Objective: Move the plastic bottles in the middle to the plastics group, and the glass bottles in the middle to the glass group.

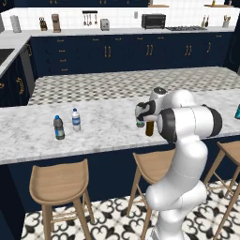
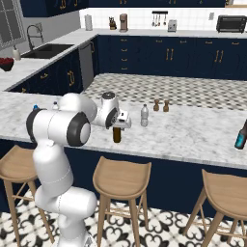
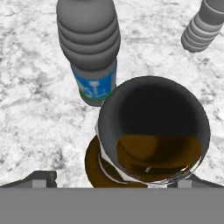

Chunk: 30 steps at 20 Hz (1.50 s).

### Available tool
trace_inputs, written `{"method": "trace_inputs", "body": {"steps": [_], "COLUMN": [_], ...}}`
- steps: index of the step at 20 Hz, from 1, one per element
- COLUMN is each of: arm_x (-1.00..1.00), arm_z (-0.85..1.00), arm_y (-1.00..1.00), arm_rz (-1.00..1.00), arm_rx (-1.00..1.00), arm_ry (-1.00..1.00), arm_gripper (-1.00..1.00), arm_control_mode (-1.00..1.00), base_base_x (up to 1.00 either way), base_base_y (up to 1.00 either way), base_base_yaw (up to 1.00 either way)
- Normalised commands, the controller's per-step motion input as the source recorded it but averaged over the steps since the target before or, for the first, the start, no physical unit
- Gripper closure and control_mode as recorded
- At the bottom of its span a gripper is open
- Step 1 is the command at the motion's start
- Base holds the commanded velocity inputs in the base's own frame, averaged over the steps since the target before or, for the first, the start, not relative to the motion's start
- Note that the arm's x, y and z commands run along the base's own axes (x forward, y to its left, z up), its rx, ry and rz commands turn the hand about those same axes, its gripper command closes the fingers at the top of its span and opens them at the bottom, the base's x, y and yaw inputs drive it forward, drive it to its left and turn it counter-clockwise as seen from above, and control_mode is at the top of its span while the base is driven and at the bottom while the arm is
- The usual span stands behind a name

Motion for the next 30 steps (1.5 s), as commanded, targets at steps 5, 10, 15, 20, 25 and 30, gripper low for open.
{"method": "trace_inputs", "body": {"steps": [5,10,15,20,25,30], "arm_x": [0.13,0.05,0.00,0.00,0.00,-0.04], "arm_z": [0.00,0.00,0.00,0.00,0.00,0.00], "arm_y": [0.00,0.00,0.00,0.00,0.00,0.00], "arm_rz": [0.00,0.00,0.00,0.00,0.00,0.00], "arm_rx": [0.00,0.00,0.00,0.00,0.00,0.00], "arm_ry": [-0.02,-0.04,-0.06,0.00,0.00,0.00], "arm_gripper": [-1.00,-1.00,-1.00,1.00,1.00,1.00], "arm_control_mode": [-1.00,-1.00,-1.00,-1.00,-1.00,-1.00], "base_base_x": [0.00,0.00,0.00,0.00,0.00,0.00], "base_base_y": [0.00,0.00,0.00,0.00,0.00,0.00], "base_base_yaw": [0.00,0.00,0.00,0.00,0.00,0.00]}}
